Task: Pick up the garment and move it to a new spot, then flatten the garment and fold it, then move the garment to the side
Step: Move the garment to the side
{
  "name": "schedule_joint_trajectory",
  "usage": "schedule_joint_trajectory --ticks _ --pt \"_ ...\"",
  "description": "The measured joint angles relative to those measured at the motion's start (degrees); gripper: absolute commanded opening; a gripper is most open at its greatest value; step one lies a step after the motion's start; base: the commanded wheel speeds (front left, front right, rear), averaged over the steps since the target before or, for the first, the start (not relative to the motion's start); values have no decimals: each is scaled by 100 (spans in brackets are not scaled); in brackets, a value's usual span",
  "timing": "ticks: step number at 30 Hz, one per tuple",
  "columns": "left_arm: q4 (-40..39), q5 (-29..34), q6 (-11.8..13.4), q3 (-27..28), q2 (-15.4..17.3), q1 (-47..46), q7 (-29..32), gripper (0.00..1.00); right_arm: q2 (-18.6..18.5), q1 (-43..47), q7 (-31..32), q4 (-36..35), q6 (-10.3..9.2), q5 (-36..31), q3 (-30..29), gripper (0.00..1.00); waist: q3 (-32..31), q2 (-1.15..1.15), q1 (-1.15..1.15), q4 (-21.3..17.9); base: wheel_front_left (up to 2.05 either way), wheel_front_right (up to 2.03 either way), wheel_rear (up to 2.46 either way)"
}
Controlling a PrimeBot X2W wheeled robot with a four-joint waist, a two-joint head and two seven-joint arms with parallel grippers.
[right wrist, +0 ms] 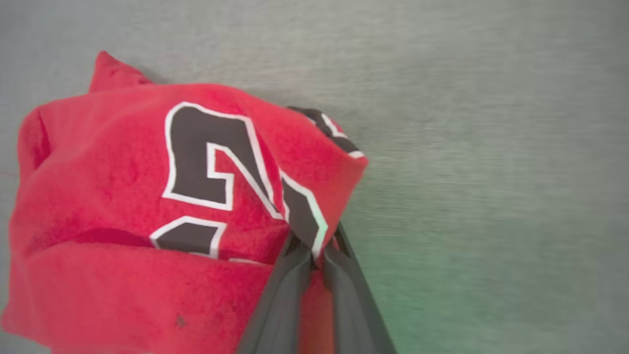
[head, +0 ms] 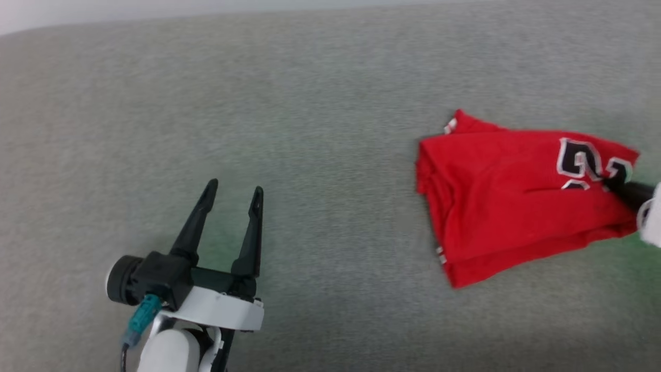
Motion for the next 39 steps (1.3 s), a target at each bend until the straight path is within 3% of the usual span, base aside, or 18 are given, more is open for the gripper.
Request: schedule_joint_trajectory --ticks 9,15,27,39 --pt "-235 167 -2 -186 254 -273 0 100 -656 -319 -891 447 0 -360 -216 0 72 0 0 -693 0 0 0" --pt "-388 327 -2 -232 350 -614 0 100 -835 -778 -1590 1109 0 -778 -136 0 307 0 0 -928 0 0 0" --pt "-739 577 -2 -241 649 -985 0 100 -643 -2072 -2891 2719 0 -1572 333 0 906 0 0 -969 0 0 0" --pt "-808 664 86 -140 632 -993 0 100 -308 -2597 -3481 3853 0 -1719 808 0 1072 0 0 -872 0 0 0"
